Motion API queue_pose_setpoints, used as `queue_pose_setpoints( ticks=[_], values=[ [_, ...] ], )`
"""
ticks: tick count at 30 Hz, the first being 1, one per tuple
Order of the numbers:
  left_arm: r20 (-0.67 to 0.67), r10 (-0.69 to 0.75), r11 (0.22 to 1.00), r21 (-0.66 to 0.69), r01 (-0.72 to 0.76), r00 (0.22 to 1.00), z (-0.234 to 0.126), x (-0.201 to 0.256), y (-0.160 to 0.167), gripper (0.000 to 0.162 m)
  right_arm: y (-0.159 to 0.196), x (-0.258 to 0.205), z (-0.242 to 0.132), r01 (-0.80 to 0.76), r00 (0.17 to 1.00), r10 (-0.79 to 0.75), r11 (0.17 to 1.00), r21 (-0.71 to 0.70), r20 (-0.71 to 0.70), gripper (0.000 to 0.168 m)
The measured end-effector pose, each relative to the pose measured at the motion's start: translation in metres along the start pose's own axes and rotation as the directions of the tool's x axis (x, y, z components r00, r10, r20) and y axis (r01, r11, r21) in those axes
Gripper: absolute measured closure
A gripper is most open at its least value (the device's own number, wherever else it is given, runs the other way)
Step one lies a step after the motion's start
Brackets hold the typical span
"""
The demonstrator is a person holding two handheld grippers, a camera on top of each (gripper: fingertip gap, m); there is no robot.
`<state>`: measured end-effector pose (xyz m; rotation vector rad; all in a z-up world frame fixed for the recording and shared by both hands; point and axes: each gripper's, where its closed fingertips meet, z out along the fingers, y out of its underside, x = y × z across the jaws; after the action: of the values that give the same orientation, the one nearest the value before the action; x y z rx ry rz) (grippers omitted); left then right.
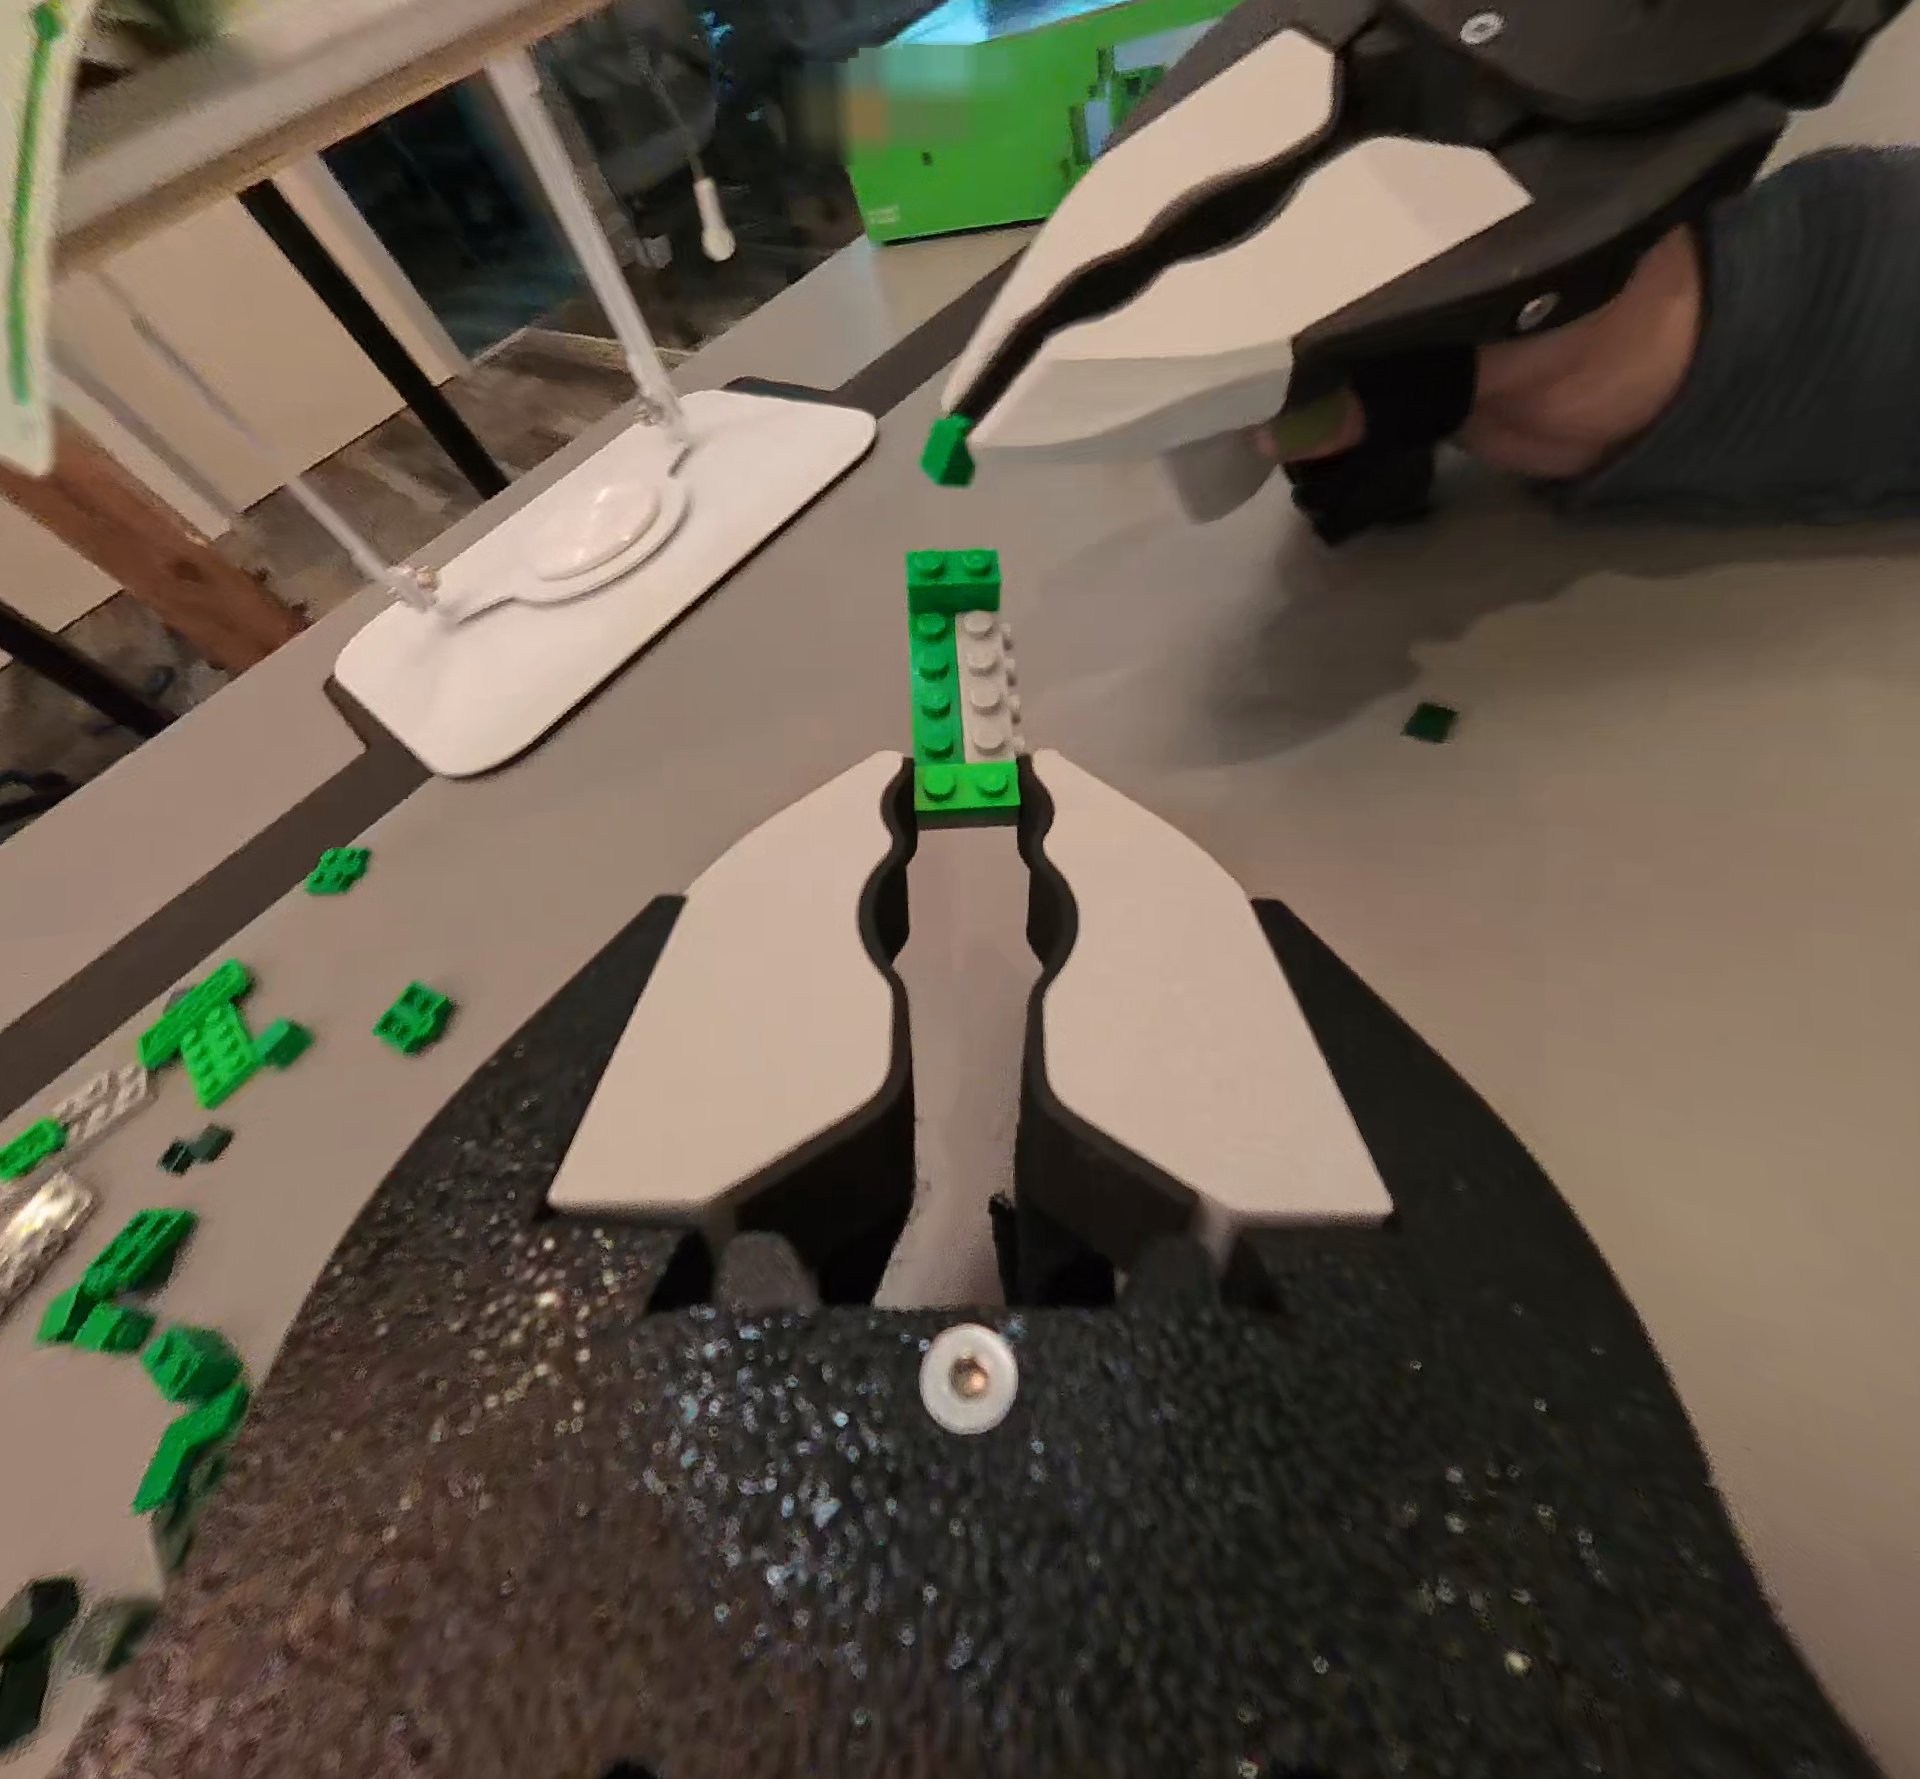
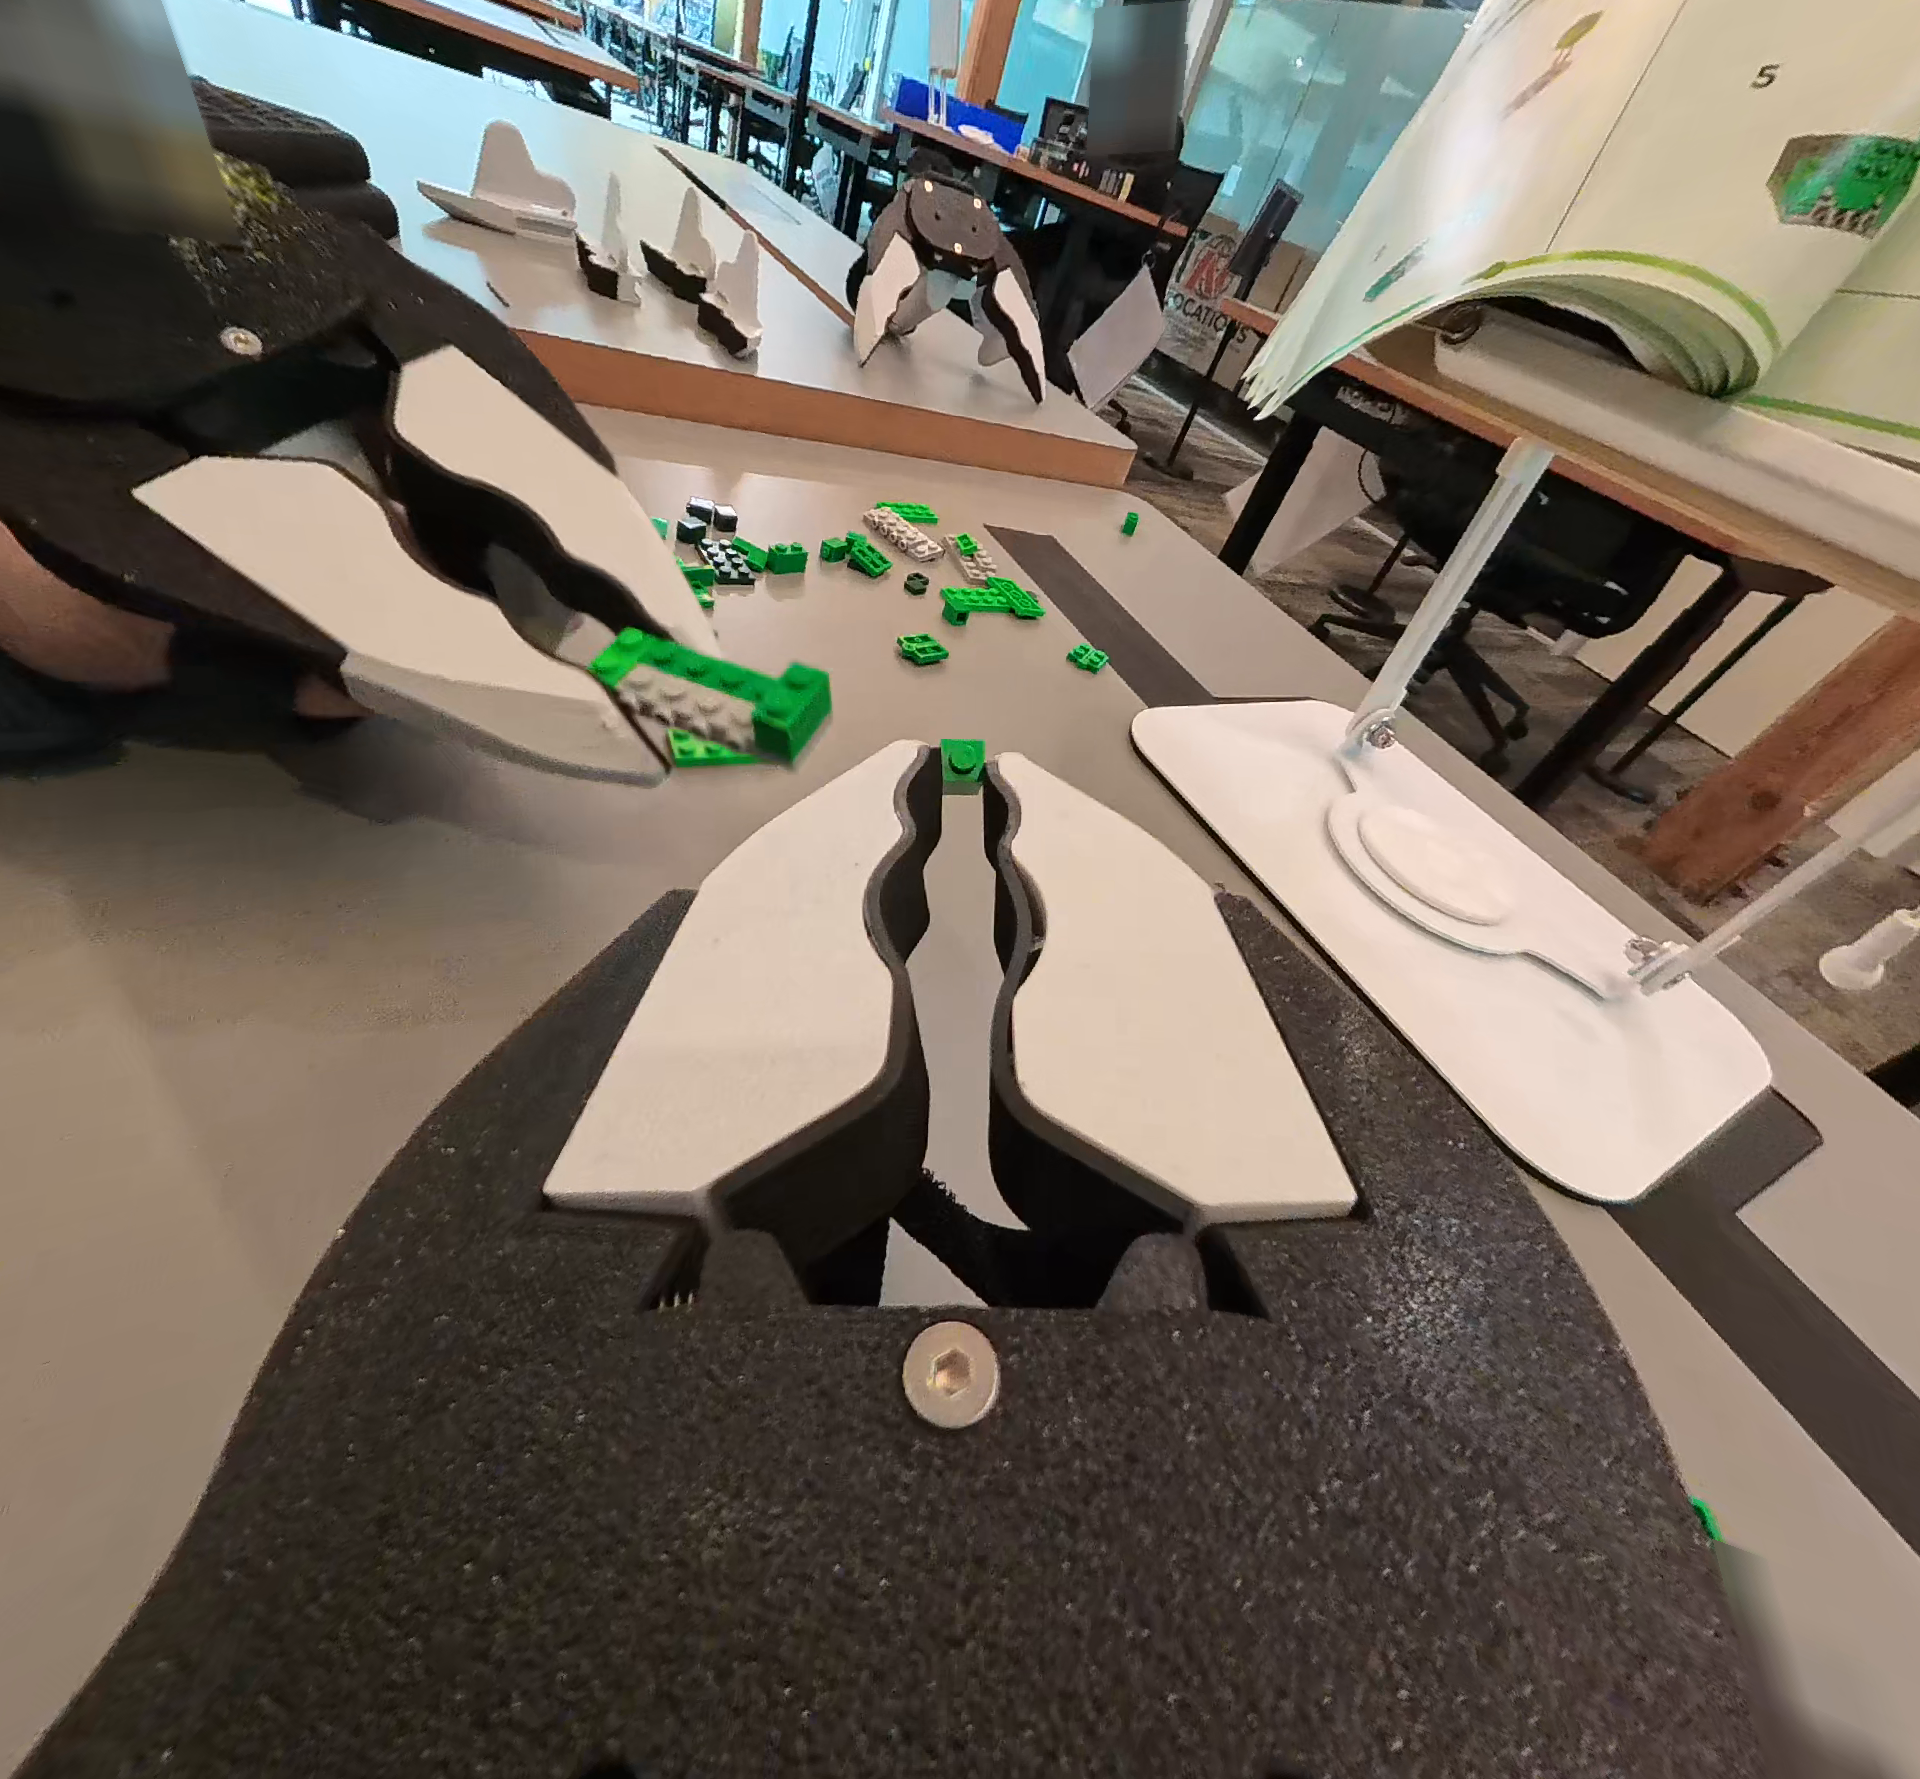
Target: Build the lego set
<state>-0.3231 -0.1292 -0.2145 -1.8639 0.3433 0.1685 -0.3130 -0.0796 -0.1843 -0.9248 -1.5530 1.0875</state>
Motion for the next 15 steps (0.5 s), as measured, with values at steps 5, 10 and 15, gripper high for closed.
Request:
queue_pose_setpoints(
  ticks=[5, 10, 15],
  values=[
    [-0.159, 0.096, 0.99, -0.084, -0.11, 0.983, 0.005, 0.026, 0.013, 0.144, -0.017, -0.002, -0.006, -0.015, 0.998, 0.012, 0.998, 0.054, 0.066, 0.161],
    [-0.287, 0.12, 0.972, -0.163, -0.172, 0.95, 0.008, 0.044, 0.026, 0.144, -0.016, -0.036, -0.021, 0.035, 0.927, -0.001, 0.996, -0.084, 0.375, 0.161],
    [-0.367, 0.105, 0.968, -0.177, -0.18, 0.924, 0.008, 0.056, 0.028, 0.144, 0.008, -0.059, -0.033, 0.161, 0.851, 0.005, 0.949, -0.271, 0.525, 0.161]
  ],
)
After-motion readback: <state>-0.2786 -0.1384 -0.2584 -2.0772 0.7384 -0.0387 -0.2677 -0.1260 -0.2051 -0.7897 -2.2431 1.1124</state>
